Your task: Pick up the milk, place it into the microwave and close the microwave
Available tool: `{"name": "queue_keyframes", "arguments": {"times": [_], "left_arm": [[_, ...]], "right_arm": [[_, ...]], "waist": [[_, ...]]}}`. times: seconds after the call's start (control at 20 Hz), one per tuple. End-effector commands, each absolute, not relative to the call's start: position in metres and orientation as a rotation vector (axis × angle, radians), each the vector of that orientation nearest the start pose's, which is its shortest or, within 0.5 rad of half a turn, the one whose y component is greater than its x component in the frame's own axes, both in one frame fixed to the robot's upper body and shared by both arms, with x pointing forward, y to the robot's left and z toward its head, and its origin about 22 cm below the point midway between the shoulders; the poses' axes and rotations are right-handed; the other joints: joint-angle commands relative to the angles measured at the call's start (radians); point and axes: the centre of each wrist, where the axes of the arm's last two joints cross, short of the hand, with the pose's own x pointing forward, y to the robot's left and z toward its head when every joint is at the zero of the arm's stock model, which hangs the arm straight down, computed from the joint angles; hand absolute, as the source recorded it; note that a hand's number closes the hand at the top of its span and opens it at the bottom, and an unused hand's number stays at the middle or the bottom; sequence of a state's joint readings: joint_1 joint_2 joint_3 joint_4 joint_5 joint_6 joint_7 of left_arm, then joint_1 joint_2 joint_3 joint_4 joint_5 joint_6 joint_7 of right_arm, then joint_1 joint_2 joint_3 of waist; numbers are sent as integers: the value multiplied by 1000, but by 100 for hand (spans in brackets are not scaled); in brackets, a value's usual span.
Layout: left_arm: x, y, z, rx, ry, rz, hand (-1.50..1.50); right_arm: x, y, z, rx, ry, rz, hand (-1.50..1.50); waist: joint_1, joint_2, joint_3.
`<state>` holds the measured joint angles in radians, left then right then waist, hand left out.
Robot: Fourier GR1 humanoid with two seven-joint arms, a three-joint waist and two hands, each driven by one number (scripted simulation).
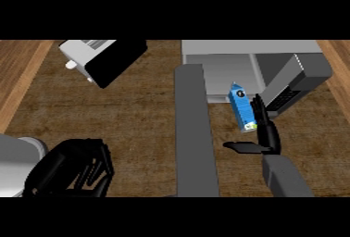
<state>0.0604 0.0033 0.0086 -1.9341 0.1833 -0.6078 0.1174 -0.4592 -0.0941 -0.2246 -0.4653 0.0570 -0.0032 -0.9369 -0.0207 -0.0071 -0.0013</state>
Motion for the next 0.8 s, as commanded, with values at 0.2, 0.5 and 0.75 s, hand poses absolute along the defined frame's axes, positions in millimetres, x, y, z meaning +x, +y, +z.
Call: {"name": "queue_keyframes", "arguments": {"times": [0.2, 0.5, 0.75], "left_arm": [[245, 171, 76, -515, -1768, -587, 150], [263, 138, 33, -532, -1677, -745, 150], [258, 98, -11, -487, -1638, -870, 150]], "right_arm": [[227, -288, -135, -93, -1817, 40, -150], [187, -311, -115, -71, -1856, 46, -150], [160, -343, -100, -93, -1890, 97, -150]], "waist": [[-22, -1, -1], [-28, 4, -2], [-22, 9, -1]]}}
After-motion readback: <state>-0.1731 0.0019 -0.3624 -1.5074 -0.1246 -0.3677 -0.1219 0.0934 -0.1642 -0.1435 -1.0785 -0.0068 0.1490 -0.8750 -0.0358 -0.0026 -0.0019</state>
